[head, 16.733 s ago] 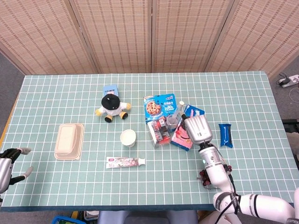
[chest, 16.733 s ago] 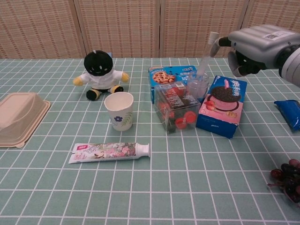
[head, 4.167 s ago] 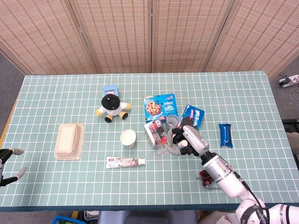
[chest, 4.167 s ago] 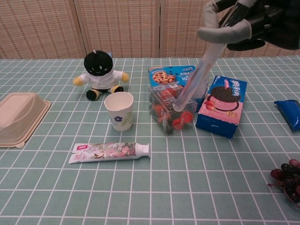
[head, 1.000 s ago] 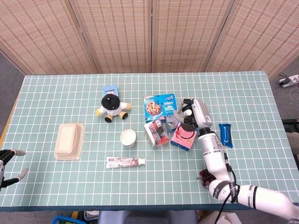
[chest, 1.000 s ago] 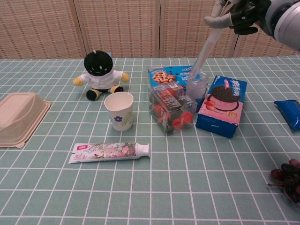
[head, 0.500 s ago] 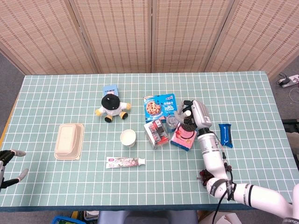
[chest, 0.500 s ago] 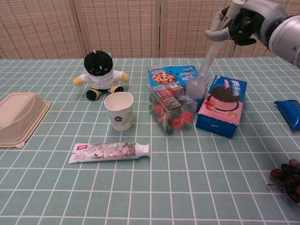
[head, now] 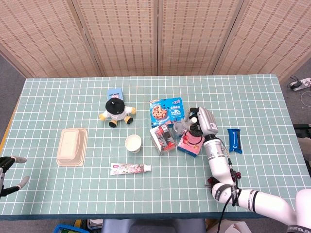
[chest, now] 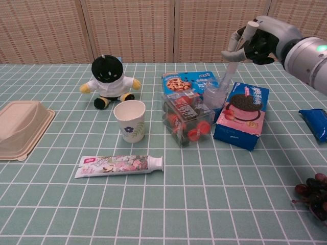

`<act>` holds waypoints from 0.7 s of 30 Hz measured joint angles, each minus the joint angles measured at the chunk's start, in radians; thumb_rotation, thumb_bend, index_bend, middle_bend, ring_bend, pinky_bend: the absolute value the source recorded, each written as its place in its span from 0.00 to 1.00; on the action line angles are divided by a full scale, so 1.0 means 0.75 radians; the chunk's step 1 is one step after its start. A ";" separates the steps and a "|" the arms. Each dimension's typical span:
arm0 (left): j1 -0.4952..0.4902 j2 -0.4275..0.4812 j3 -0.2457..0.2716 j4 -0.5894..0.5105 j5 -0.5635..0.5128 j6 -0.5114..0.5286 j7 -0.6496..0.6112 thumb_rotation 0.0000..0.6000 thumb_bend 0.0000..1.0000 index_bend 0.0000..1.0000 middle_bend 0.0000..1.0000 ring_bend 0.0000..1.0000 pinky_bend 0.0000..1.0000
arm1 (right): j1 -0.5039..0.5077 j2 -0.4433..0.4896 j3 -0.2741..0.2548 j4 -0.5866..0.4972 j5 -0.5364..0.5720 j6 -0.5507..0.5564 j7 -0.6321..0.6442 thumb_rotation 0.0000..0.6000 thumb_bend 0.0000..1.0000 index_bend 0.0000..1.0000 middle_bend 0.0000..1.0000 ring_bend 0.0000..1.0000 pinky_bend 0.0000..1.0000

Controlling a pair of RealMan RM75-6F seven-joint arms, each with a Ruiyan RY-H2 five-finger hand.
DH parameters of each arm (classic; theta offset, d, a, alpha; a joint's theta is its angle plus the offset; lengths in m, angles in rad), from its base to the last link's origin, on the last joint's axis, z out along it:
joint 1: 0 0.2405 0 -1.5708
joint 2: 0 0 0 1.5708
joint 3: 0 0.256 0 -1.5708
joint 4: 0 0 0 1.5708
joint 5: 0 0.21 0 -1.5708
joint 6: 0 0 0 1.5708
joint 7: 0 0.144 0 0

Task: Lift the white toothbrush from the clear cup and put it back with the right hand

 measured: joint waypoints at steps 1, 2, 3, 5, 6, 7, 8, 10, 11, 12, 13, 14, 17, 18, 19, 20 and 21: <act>0.000 0.000 0.000 0.000 0.001 -0.001 -0.001 1.00 0.25 0.47 0.41 0.32 0.43 | -0.001 -0.002 -0.001 0.006 -0.001 -0.003 0.002 1.00 0.70 0.80 1.00 1.00 1.00; -0.001 0.000 0.001 0.001 0.002 -0.001 -0.001 1.00 0.25 0.47 0.41 0.32 0.43 | -0.001 -0.004 -0.003 0.012 -0.003 -0.005 0.004 1.00 0.69 0.79 1.00 1.00 1.00; -0.001 0.000 0.002 0.001 0.005 -0.001 -0.002 1.00 0.25 0.47 0.41 0.32 0.43 | -0.001 -0.007 -0.004 0.021 -0.005 -0.008 0.006 1.00 0.68 0.77 1.00 1.00 1.00; -0.001 0.000 0.003 0.002 0.008 -0.001 -0.001 1.00 0.25 0.47 0.41 0.32 0.43 | -0.002 -0.012 -0.004 0.034 -0.008 -0.013 0.013 1.00 0.65 0.72 1.00 1.00 1.00; -0.002 0.000 0.003 0.002 0.009 -0.002 0.000 1.00 0.25 0.47 0.41 0.32 0.43 | -0.003 -0.014 -0.005 0.042 -0.012 -0.017 0.018 1.00 0.63 0.70 1.00 1.00 1.00; -0.002 -0.001 0.003 0.003 0.009 -0.002 0.000 1.00 0.25 0.47 0.41 0.32 0.43 | -0.003 -0.015 -0.005 0.047 -0.014 -0.022 0.022 1.00 0.61 0.65 1.00 1.00 1.00; -0.002 -0.001 0.003 0.003 0.008 -0.002 0.000 1.00 0.25 0.47 0.41 0.32 0.43 | -0.004 -0.016 -0.006 0.051 -0.016 -0.027 0.025 1.00 0.58 0.61 1.00 1.00 1.00; -0.003 -0.001 0.003 0.004 0.008 -0.003 -0.002 1.00 0.25 0.47 0.41 0.32 0.43 | -0.004 -0.016 -0.006 0.059 -0.021 -0.039 0.034 1.00 0.55 0.55 1.00 1.00 1.00; -0.003 -0.002 0.002 0.005 0.008 -0.003 -0.004 1.00 0.25 0.47 0.41 0.32 0.43 | -0.004 -0.015 -0.006 0.060 -0.024 -0.043 0.038 1.00 0.53 0.51 1.00 1.00 1.00; -0.003 -0.002 0.002 0.007 0.007 -0.003 -0.006 1.00 0.25 0.47 0.41 0.32 0.43 | -0.005 -0.016 -0.006 0.062 -0.028 -0.046 0.045 1.00 0.51 0.48 1.00 1.00 1.00; -0.003 -0.002 0.002 0.008 0.007 -0.003 -0.008 1.00 0.25 0.47 0.41 0.32 0.43 | -0.005 -0.016 -0.005 0.063 -0.033 -0.047 0.049 1.00 0.48 0.46 1.00 1.00 1.00; -0.003 -0.002 0.002 0.009 0.008 -0.003 -0.008 1.00 0.25 0.47 0.41 0.32 0.43 | -0.006 -0.017 -0.004 0.065 -0.037 -0.047 0.052 1.00 0.45 0.43 1.00 1.00 1.00; -0.004 -0.003 0.003 0.010 0.010 -0.003 -0.009 1.00 0.25 0.47 0.41 0.32 0.43 | -0.007 -0.017 -0.001 0.063 -0.045 -0.048 0.057 1.00 0.34 0.35 1.00 1.00 1.00; -0.004 -0.003 0.003 0.010 0.011 -0.002 -0.009 1.00 0.25 0.47 0.41 0.32 0.43 | -0.008 -0.015 0.000 0.061 -0.050 -0.047 0.060 1.00 0.30 0.34 1.00 1.00 1.00; -0.004 -0.003 0.003 0.010 0.011 -0.002 -0.009 1.00 0.25 0.47 0.41 0.32 0.43 | -0.009 -0.013 0.001 0.059 -0.055 -0.046 0.061 1.00 0.24 0.33 1.00 1.00 1.00; -0.004 -0.003 0.003 0.010 0.011 -0.003 -0.009 1.00 0.25 0.47 0.41 0.32 0.43 | -0.010 -0.010 0.000 0.057 -0.060 -0.046 0.064 1.00 0.18 0.32 1.00 1.00 1.00; -0.004 -0.002 0.004 0.009 0.012 -0.003 -0.010 1.00 0.25 0.47 0.41 0.32 0.43 | -0.012 -0.004 -0.001 0.053 -0.067 -0.048 0.067 1.00 0.14 0.30 1.00 1.00 1.00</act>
